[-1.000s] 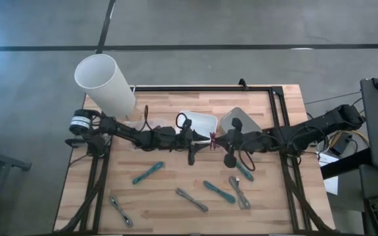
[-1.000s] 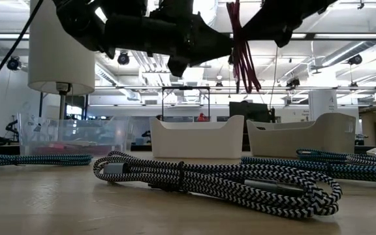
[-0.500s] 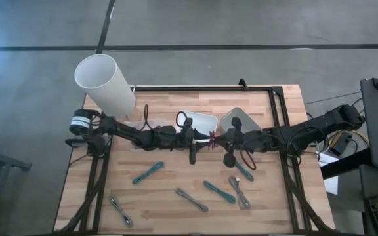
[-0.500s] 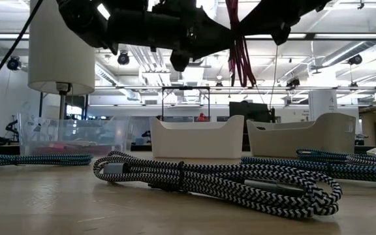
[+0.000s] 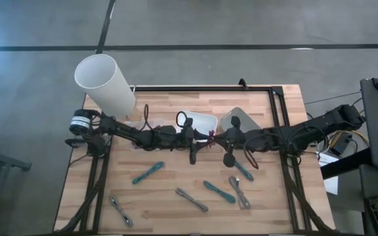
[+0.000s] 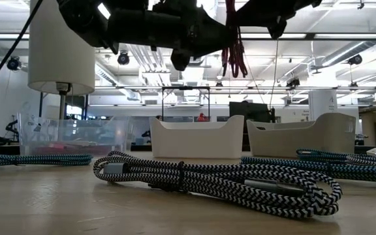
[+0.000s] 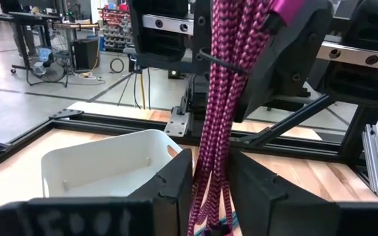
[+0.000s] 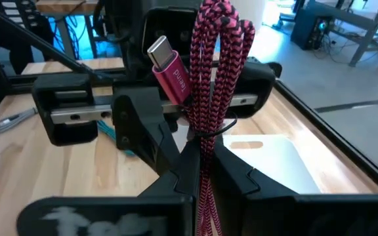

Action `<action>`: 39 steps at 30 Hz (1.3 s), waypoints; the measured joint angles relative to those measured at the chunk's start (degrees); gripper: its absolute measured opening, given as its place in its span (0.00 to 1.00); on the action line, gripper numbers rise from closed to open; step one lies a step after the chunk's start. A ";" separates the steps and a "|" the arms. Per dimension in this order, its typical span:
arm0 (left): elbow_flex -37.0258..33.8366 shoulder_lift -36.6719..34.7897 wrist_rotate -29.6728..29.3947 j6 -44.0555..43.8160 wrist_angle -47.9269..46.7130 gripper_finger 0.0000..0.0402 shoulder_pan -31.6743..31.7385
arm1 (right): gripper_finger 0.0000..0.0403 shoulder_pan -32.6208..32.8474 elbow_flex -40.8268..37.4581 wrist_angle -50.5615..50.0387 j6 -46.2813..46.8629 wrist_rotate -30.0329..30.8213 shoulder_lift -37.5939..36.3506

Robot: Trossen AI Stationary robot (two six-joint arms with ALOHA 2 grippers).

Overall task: Pick & Place USB Port
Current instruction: Put the pink patterned charger cable into the transparent bin

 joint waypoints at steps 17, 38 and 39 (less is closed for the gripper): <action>-0.12 0.07 -0.04 1.39 -2.45 0.03 0.00 | 0.06 -0.07 -0.11 -0.31 3.33 0.95 2.18; -0.32 -0.11 -0.04 0.44 -6.93 0.02 0.00 | 0.32 -0.07 0.00 -0.82 -0.75 0.57 3.74; -0.32 -0.11 -0.04 -0.08 -8.08 0.02 0.00 | 0.33 -0.07 0.00 -0.87 -0.75 0.57 3.74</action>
